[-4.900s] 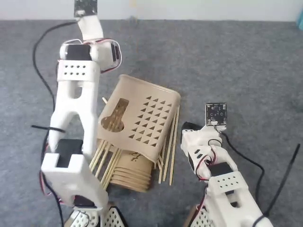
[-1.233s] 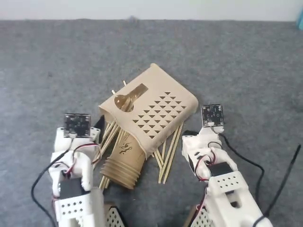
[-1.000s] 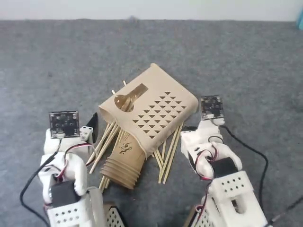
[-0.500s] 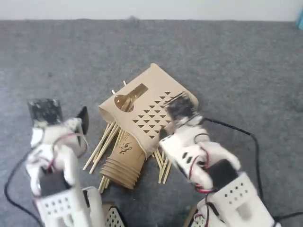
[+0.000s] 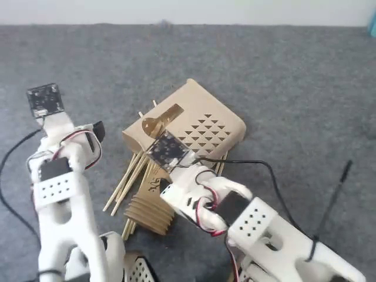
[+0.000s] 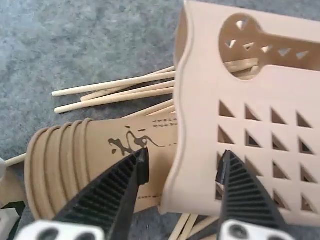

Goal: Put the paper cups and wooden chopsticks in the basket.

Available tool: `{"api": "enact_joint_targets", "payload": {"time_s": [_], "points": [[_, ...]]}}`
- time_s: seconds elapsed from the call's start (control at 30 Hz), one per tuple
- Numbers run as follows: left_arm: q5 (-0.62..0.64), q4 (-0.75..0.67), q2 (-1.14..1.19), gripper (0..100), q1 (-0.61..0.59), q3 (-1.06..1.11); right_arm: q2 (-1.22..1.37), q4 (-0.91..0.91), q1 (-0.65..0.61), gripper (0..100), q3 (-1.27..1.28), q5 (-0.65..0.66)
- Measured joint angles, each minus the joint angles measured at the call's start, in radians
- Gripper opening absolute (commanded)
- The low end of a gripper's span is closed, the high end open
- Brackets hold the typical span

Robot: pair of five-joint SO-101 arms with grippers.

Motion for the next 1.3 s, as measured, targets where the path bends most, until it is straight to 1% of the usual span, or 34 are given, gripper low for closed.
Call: {"api": "enact_joint_targets", "payload": {"time_s": [0.07,0.2,0.27,0.43,0.53,0.6,0.73,0.83,0.93,1.0,1.1,1.17,1.3], "points": [[0.029,-0.035,0.058,28,-0.002,0.000,0.028,-0.025,-0.005,23.2,0.000,0.034],[0.044,-0.095,0.170,28,-0.002,0.000,0.063,-0.049,0.029,23.2,-0.003,0.172],[0.048,-0.107,0.198,28,-0.002,0.000,0.066,-0.051,0.084,23.2,-0.002,0.226],[0.048,-0.115,0.209,28,-0.002,-0.005,0.048,-0.051,0.281,23.0,-0.002,0.331],[0.048,-0.115,0.209,28,0.000,-0.009,0.002,-0.051,0.391,18.3,0.002,0.370],[0.048,-0.115,0.209,28,0.002,-0.009,-0.043,-0.051,0.448,14.7,0.002,0.382],[0.048,-0.115,0.209,28,0.002,-0.009,-0.135,-0.132,0.508,13.9,0.091,0.396],[0.048,-0.115,0.209,28,0.002,-0.009,-0.170,-0.232,0.548,14.7,0.212,0.397],[0.048,-0.115,0.212,28,0.002,-0.009,-0.212,-0.330,0.560,20.3,0.307,0.397],[0.048,-0.115,0.212,28,0.002,-0.009,-0.244,-0.336,0.560,24.2,0.325,0.374],[0.048,-0.115,0.212,28,0.002,-0.009,-0.313,-0.258,0.557,26.0,0.327,0.256],[0.048,-0.115,0.212,28,0.002,-0.009,-0.385,-0.166,0.528,26.0,0.324,0.176],[0.048,-0.121,0.212,28,0.002,-0.005,-0.562,0.012,0.457,26.0,0.324,0.072]]}}
